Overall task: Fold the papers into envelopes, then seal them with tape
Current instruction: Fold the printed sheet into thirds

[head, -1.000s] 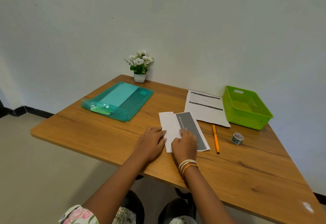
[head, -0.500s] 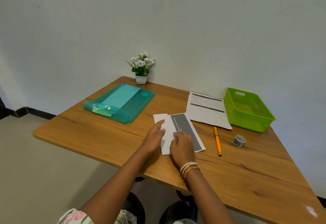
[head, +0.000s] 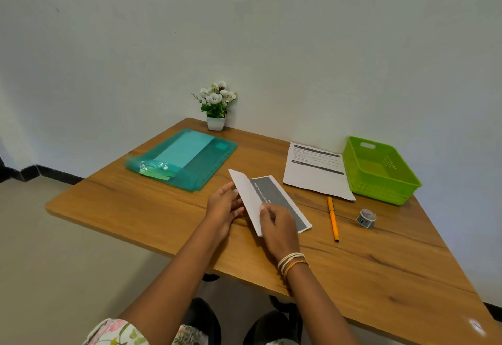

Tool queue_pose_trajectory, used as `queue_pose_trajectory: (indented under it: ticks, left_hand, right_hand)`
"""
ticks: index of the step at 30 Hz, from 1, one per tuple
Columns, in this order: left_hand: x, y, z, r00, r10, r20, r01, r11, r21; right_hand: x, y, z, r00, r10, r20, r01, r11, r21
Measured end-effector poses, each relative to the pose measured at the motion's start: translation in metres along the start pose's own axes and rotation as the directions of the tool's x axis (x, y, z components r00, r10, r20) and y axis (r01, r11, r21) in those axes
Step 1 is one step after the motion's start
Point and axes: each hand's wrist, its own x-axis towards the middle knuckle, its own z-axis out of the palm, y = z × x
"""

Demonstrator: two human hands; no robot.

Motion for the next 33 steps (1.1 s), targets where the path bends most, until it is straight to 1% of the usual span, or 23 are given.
queue_pose_trajectory:
  ticks: [2, 3, 5, 7, 9, 11, 13, 15, 18, 20, 22, 23, 25, 28, 29, 31, 32, 33]
  left_hand:
    - [-0.001, -0.006, 0.0, 0.998, 0.058, 0.013, -0.058, 0.997, 0.046]
    - [-0.001, -0.009, -0.001, 0.994, 0.113, 0.008, -0.113, 0.989, 0.1]
    - [-0.002, -0.014, -0.003, 0.97, 0.241, 0.019, -0.238, 0.938, 0.251]
    - [-0.002, -0.021, -0.006, 0.939, 0.335, 0.075, -0.338, 0.863, 0.375]
    - [-0.003, -0.026, -0.007, 0.916, 0.377, 0.139, -0.398, 0.802, 0.446]
    - [-0.004, -0.029, -0.007, 0.903, 0.387, 0.185, -0.427, 0.767, 0.48]
    - [-0.004, -0.03, -0.006, 0.894, 0.396, 0.208, -0.445, 0.738, 0.507]
    - [-0.003, -0.031, -0.006, 0.889, 0.406, 0.21, -0.453, 0.719, 0.527]
    - [-0.002, -0.031, -0.007, 0.865, 0.463, 0.193, -0.481, 0.658, 0.579]
    - [-0.004, -0.032, -0.007, 0.827, 0.532, 0.183, -0.514, 0.583, 0.629]
    - [-0.005, -0.033, -0.007, 0.783, 0.592, 0.19, -0.534, 0.484, 0.694]
    - [-0.006, -0.034, -0.006, 0.775, 0.6, 0.199, -0.528, 0.442, 0.725]
    - [-0.006, -0.035, -0.005, 0.79, 0.567, 0.231, -0.488, 0.355, 0.797]
    - [-0.004, -0.04, -0.004, 0.804, 0.488, 0.341, -0.434, 0.088, 0.896]
    - [-0.004, -0.042, -0.005, 0.807, 0.463, 0.365, -0.429, 0.036, 0.902]
    - [-0.005, -0.044, -0.005, 0.822, 0.431, 0.373, -0.425, 0.025, 0.905]
    - [-0.005, -0.044, -0.006, 0.821, 0.43, 0.376, -0.427, 0.023, 0.904]
    - [-0.005, -0.045, -0.007, 0.811, 0.437, 0.39, -0.429, -0.009, 0.903]
  right_hand:
    - [-0.004, -0.002, -0.003, 0.998, -0.048, 0.051, 0.046, 0.999, 0.028]
    - [-0.006, -0.003, -0.004, 0.994, -0.07, 0.08, 0.068, 0.998, 0.016]
    - [-0.009, -0.005, -0.005, 0.988, -0.098, 0.122, 0.106, 0.992, -0.063]
    - [-0.011, -0.006, -0.004, 0.985, -0.11, 0.136, 0.131, 0.98, -0.149]
    - [-0.011, -0.006, -0.005, 0.984, -0.117, 0.131, 0.138, 0.976, -0.166]
    - [-0.01, -0.006, -0.006, 0.982, -0.132, 0.135, 0.153, 0.976, -0.155]
    - [-0.011, -0.007, -0.006, 0.978, -0.148, 0.149, 0.174, 0.969, -0.178]
    - [-0.011, -0.006, -0.006, 0.98, -0.154, 0.123, 0.174, 0.968, -0.178]
    - [-0.007, -0.001, -0.007, 0.994, -0.096, 0.058, 0.101, 0.989, -0.107]
    - [-0.002, 0.004, -0.006, 1.0, 0.008, 0.027, -0.007, 1.0, -0.021]
    - [0.003, 0.01, -0.007, 0.991, 0.129, 0.025, -0.13, 0.991, 0.016]
    - [0.007, 0.014, -0.009, 0.984, 0.174, 0.043, -0.174, 0.985, 0.0]
    - [0.017, 0.019, -0.015, 0.963, 0.243, 0.119, -0.237, 0.969, -0.065]
    - [0.035, 0.021, -0.03, 0.915, 0.298, 0.273, -0.257, 0.95, -0.176]
    - [0.041, 0.02, -0.036, 0.901, 0.306, 0.308, -0.256, 0.947, -0.192]
    - [0.05, 0.02, -0.044, 0.883, 0.316, 0.346, -0.245, 0.941, -0.235]
    - [0.053, 0.02, -0.045, 0.885, 0.314, 0.344, -0.228, 0.936, -0.268]
    - [0.056, 0.02, -0.047, 0.893, 0.309, 0.327, -0.215, 0.932, -0.292]
